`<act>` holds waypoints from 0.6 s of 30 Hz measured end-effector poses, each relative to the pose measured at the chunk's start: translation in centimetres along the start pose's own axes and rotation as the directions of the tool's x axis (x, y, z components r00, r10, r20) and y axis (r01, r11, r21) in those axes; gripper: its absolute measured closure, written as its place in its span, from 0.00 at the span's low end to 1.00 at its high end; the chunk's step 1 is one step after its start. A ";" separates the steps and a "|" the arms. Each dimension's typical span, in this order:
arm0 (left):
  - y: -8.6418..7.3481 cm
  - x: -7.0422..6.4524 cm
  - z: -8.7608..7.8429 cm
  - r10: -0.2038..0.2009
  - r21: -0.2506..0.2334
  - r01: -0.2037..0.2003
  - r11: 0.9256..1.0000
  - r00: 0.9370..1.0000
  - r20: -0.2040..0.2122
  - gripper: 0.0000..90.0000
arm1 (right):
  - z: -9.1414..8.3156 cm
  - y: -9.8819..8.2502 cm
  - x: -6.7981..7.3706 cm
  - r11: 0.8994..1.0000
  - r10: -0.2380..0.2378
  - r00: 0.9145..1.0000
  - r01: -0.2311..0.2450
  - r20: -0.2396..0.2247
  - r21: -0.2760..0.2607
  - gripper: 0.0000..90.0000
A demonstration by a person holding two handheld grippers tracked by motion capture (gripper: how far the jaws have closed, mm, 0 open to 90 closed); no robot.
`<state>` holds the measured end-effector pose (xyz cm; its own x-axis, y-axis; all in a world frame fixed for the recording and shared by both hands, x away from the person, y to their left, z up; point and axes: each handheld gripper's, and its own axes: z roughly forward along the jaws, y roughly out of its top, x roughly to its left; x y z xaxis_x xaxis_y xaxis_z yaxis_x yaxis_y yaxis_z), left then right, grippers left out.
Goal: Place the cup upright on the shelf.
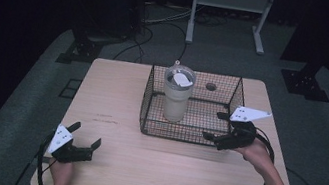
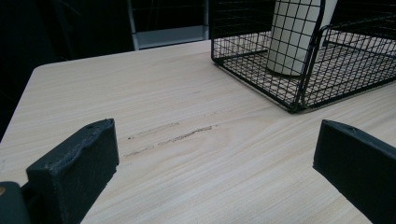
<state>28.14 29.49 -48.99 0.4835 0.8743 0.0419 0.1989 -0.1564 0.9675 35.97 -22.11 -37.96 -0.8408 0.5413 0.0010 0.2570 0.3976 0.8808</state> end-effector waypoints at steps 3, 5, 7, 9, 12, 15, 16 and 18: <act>0.0 0.0 0.0 0.000 -0.002 0.000 1.000 1.000 0.000 0.00 | -0.3 -0.3 0.2 1.000 -0.008 1.000 0.008 0.000 0.004 0.10; 0.0 0.0 0.0 -0.001 -0.002 0.001 1.000 1.000 0.000 0.00 | -0.3 -0.3 0.3 1.000 -0.006 1.000 0.006 -0.002 0.001 0.10; 0.0 0.0 0.0 0.001 -0.001 -0.001 1.000 1.000 0.000 0.00 | -0.6 -0.7 0.7 1.000 -0.024 1.000 0.024 0.011 0.000 0.10; 0.0 0.0 0.0 0.000 -0.002 0.000 1.000 1.000 0.000 0.00 | -0.6 -1.0 0.8 1.000 -0.019 1.000 0.019 0.006 -0.002 0.10; 0.0 0.0 0.0 0.000 -0.002 0.000 1.000 1.000 0.000 0.00 | -0.7 -1.3 1.0 1.000 -0.024 1.000 0.024 0.010 0.002 0.10; 0.0 0.0 0.0 0.000 -0.001 0.000 1.000 1.000 -0.001 0.00 | -0.9 -1.8 1.3 1.000 -0.014 1.000 0.014 0.005 -0.002 0.10; 0.0 0.0 0.0 0.000 -0.001 0.000 1.000 1.000 -0.001 0.00 | -0.9 -1.8 1.3 1.000 -0.014 1.000 0.014 0.005 -0.002 0.10; 0.0 0.0 0.0 0.003 -0.002 -0.003 1.000 1.000 0.000 0.00 | -1.0 -2.1 1.5 1.000 -0.015 1.000 0.015 0.004 -0.004 0.10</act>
<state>28.15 29.47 -49.00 0.4843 0.8738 0.0452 0.1957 -0.1585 0.9678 33.70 -22.87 -39.30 -0.8424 0.5387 -0.0139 0.2429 0.4026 0.8826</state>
